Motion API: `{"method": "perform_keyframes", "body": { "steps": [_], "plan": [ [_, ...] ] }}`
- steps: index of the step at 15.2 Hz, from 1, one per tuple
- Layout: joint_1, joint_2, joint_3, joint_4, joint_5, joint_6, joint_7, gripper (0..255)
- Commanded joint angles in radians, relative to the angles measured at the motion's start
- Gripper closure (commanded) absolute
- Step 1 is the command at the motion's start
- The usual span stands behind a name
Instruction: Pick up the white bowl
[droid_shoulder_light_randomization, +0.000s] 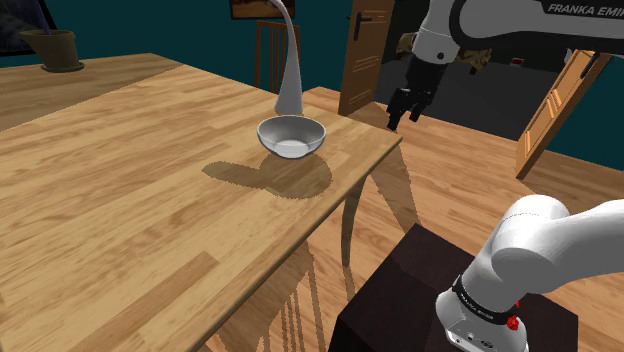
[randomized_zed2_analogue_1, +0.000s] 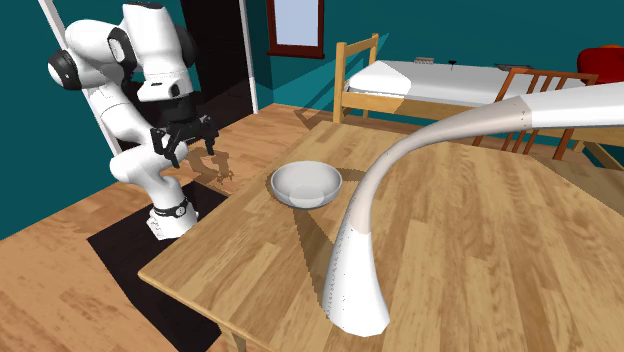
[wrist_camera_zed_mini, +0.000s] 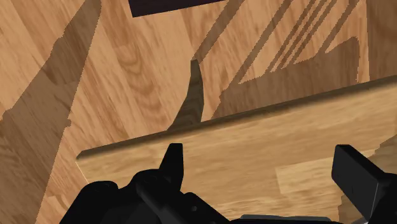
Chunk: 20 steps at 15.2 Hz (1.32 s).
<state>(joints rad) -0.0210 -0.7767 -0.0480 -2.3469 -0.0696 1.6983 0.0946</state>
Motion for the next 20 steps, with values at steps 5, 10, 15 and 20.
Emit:
{"method": "perform_keyframes", "body": {
  "steps": [5,10,15,20],
  "plan": [
    [0.017,0.136,0.005,0.058,0.046,0.091,0.033,0],
    [0.037,0.309,0.008,0.158,0.103,0.183,0.063,0],
    [0.055,0.485,0.008,0.288,0.161,0.248,0.083,0],
    [0.066,0.625,0.008,0.401,0.209,0.293,0.092,0]
  ]
}}
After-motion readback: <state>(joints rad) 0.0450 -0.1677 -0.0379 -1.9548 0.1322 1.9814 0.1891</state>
